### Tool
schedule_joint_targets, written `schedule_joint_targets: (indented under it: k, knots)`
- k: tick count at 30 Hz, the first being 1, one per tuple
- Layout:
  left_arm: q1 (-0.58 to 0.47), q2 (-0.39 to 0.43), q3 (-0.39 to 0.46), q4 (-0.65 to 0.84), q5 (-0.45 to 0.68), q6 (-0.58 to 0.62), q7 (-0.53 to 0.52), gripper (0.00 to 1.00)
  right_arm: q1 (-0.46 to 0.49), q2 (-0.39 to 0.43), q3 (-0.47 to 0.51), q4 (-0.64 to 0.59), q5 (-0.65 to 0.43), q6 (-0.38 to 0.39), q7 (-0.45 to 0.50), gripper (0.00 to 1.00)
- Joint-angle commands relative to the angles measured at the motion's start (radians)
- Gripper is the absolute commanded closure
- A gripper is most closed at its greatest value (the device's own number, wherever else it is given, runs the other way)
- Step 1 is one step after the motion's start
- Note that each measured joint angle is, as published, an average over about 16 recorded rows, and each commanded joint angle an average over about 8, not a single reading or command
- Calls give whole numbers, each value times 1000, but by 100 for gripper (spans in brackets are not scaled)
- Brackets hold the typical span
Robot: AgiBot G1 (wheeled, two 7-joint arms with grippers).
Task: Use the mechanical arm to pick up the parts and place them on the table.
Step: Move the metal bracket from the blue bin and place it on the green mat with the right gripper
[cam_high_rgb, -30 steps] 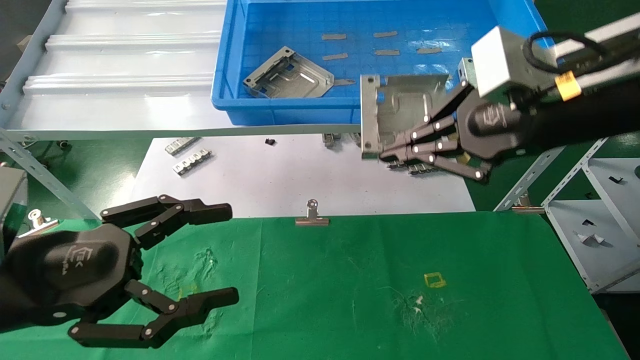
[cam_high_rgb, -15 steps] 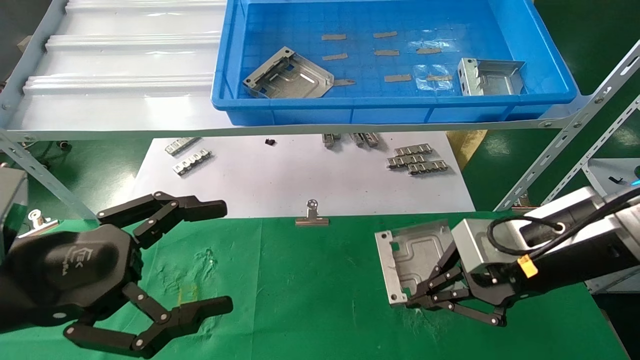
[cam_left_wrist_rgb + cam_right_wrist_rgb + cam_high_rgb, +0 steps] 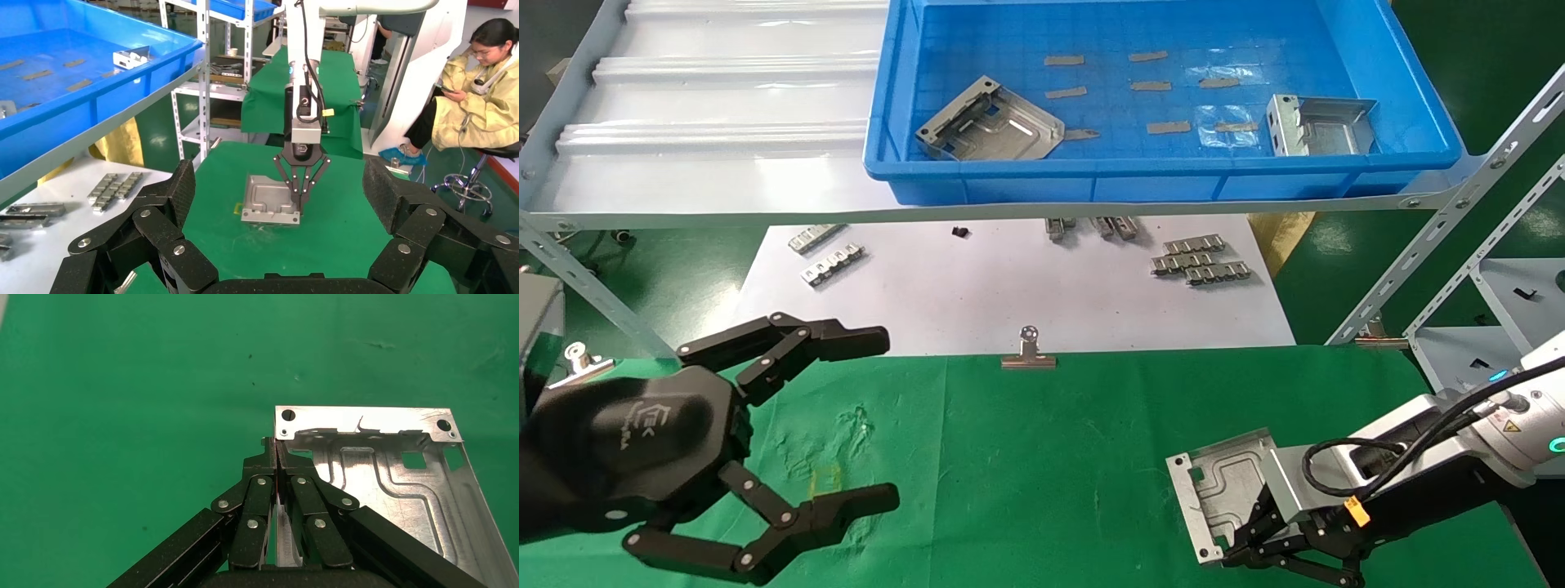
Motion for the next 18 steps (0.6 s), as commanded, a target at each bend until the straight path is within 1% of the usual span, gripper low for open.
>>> schedule_joint_targets:
  k: [1,9,18]
  knots:
    - [0,0,0,0,0,0,0,0,4,-18,-19,-29,-4,2,-29,100]
    - [0,0,0,0,0,0,0,0,-7,-79,-35,-192,-7,29,-138,100]
    - [0,0,0,0,0,0,0,0,-51,-134,-12,-348,26,72,-224,100]
